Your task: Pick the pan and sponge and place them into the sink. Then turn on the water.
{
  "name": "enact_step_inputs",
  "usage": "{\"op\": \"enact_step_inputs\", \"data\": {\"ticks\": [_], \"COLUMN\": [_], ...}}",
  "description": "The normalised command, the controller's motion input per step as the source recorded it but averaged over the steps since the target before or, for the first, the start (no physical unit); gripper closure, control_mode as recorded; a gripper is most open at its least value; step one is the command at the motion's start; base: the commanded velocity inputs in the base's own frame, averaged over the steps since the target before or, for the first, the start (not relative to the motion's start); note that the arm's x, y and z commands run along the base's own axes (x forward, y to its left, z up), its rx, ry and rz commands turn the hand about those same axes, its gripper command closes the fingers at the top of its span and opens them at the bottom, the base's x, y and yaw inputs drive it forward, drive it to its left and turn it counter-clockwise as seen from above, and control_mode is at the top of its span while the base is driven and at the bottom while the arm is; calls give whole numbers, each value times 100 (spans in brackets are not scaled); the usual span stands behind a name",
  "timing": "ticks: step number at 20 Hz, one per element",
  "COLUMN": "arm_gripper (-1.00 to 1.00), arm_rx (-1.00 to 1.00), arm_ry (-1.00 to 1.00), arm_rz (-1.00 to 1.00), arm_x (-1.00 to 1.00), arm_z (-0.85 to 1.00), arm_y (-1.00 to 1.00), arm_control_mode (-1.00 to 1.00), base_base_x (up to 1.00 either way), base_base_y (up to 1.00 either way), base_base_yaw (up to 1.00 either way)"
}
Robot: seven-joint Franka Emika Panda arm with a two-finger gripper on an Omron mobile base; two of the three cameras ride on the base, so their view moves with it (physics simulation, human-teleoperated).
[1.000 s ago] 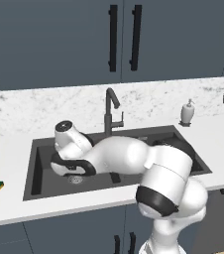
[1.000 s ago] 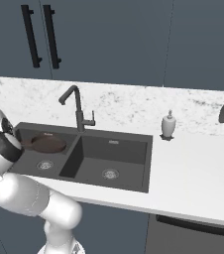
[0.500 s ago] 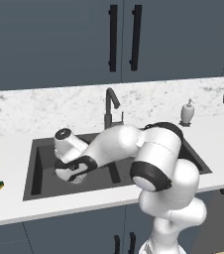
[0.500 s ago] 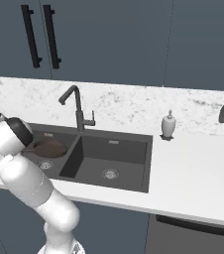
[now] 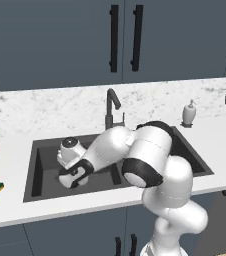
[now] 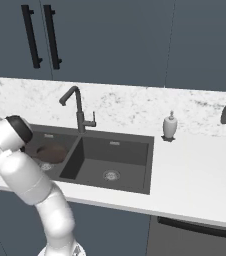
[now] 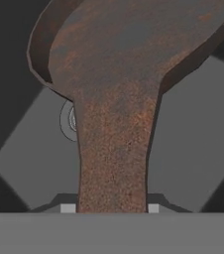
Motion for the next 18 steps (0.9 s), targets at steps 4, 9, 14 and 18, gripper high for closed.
{"op": "enact_step_inputs", "data": {"ticks": [4,9,14,18], "arm_gripper": [100,100,100,100], "arm_rx": [7,9,19,19], "arm_ry": [-2,-4,5,1], "arm_rz": [0,0,0,0], "arm_x": [36,37,25,24], "arm_z": [-13,-6,-39,-24], "arm_y": [1,3,0,0], "arm_control_mode": [-100,-100,-100,-100], "base_base_x": [0,0,0,0], "base_base_y": [0,0,0,0], "base_base_yaw": [0,0,0,0]}}
